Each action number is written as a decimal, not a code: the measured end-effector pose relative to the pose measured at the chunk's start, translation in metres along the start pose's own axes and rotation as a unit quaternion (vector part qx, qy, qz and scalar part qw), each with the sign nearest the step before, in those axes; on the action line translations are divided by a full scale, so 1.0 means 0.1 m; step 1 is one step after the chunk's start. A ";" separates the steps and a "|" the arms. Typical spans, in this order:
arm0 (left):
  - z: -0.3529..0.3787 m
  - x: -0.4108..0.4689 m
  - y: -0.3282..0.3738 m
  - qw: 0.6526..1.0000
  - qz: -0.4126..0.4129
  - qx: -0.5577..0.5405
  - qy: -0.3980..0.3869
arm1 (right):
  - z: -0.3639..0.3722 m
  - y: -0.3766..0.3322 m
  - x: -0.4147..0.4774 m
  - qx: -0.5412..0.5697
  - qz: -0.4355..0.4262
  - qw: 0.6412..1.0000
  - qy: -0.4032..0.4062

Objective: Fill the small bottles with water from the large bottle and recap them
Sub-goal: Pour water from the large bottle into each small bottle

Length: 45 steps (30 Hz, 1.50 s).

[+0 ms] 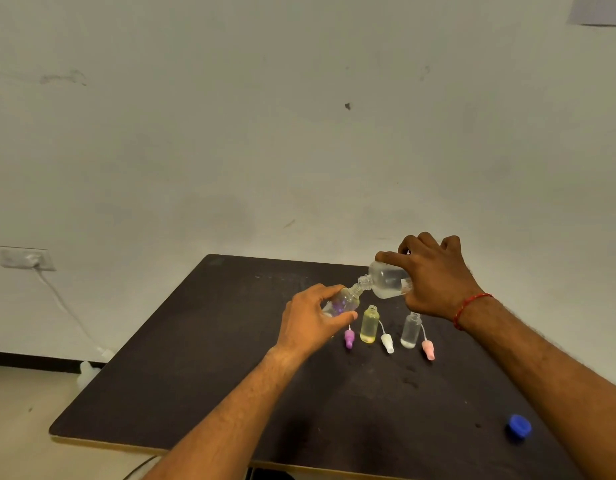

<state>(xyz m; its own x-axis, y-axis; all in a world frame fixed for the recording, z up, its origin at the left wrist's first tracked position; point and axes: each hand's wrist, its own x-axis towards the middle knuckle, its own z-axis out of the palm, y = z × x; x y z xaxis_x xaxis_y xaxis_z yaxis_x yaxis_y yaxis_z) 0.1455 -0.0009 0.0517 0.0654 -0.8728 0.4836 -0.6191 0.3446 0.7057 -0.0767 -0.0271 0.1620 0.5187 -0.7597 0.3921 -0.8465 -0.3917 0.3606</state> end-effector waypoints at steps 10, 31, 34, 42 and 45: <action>0.00 -0.02 0.03 1.000 0.000 -0.007 -0.001 | -0.01 0.01 0.00 -0.002 -0.002 1.000 0.002; 0.03 -0.01 0.02 1.000 -0.001 -0.006 -0.001 | -0.05 0.01 -0.01 -0.013 -0.008 1.000 0.002; 0.03 -0.01 0.02 1.000 -0.001 -0.004 0.000 | -0.05 0.01 -0.01 -0.014 -0.009 1.000 0.005; 0.03 -0.01 0.03 1.000 -0.005 -0.014 0.002 | -0.08 0.00 0.00 -0.020 -0.011 1.000 0.009; 0.03 -0.01 0.04 1.000 -0.007 -0.020 0.002 | -0.10 0.01 0.00 -0.021 -0.013 1.000 0.005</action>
<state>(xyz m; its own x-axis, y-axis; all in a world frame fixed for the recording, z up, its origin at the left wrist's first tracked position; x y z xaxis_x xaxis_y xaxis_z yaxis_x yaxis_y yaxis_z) 0.1400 0.0003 0.0524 0.0760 -0.8763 0.4756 -0.5858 0.3468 0.7325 -0.0762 -0.0229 0.1707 0.5418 -0.7447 0.3897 -0.8270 -0.3896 0.4054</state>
